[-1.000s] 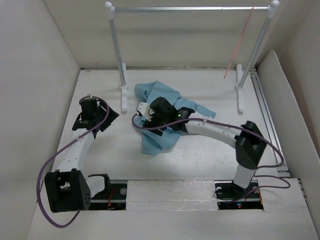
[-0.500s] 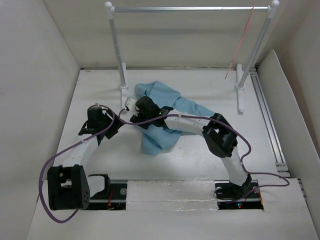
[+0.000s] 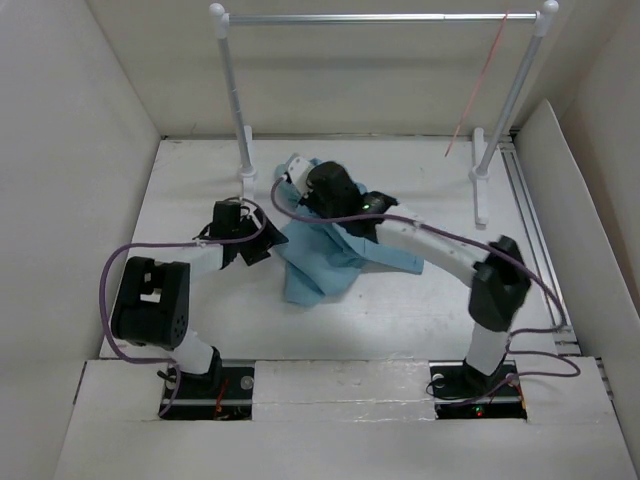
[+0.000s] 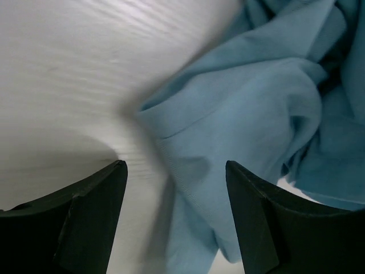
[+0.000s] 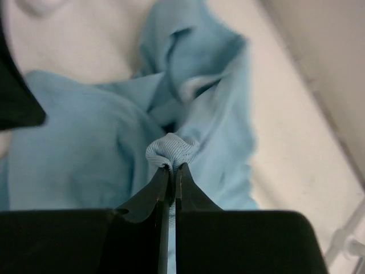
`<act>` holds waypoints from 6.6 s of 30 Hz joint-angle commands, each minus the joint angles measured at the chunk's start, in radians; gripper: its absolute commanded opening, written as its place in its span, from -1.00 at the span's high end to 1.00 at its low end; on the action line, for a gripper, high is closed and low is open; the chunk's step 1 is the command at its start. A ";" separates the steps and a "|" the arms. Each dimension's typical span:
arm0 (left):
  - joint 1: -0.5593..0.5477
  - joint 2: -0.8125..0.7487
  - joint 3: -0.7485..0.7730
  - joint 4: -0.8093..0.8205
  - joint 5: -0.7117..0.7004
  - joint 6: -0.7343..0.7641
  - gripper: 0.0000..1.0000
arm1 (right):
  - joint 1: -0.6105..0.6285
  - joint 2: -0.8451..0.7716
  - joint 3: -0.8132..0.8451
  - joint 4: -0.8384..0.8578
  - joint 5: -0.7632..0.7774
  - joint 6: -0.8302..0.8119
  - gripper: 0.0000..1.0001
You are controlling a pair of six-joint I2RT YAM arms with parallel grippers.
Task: Place the trousers on the hanger
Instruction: Flatten out the trousers at the center of the board.
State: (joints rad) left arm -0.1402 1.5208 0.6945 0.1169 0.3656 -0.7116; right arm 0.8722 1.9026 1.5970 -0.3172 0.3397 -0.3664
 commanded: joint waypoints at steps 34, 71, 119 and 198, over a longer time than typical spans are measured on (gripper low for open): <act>0.085 -0.685 0.545 -0.509 -0.600 0.141 1.00 | -0.245 -0.478 0.984 -0.530 -0.694 0.168 1.00; 0.063 0.174 0.665 -0.484 -0.397 0.265 -0.08 | -0.492 -1.234 -0.585 -0.856 -0.519 0.144 1.00; -0.039 0.285 0.527 -0.608 -0.501 0.319 -0.04 | -0.366 -1.122 -0.482 -0.800 -0.528 0.193 1.00; 0.050 -0.358 0.741 -0.623 -0.775 0.230 1.00 | -0.366 -1.126 0.095 -0.611 -0.419 0.126 1.00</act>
State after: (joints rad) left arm -0.0948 1.0767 1.4830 -0.3809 -0.4198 -0.4946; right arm 0.4992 0.8047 1.6131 -1.0191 -0.0860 -0.1997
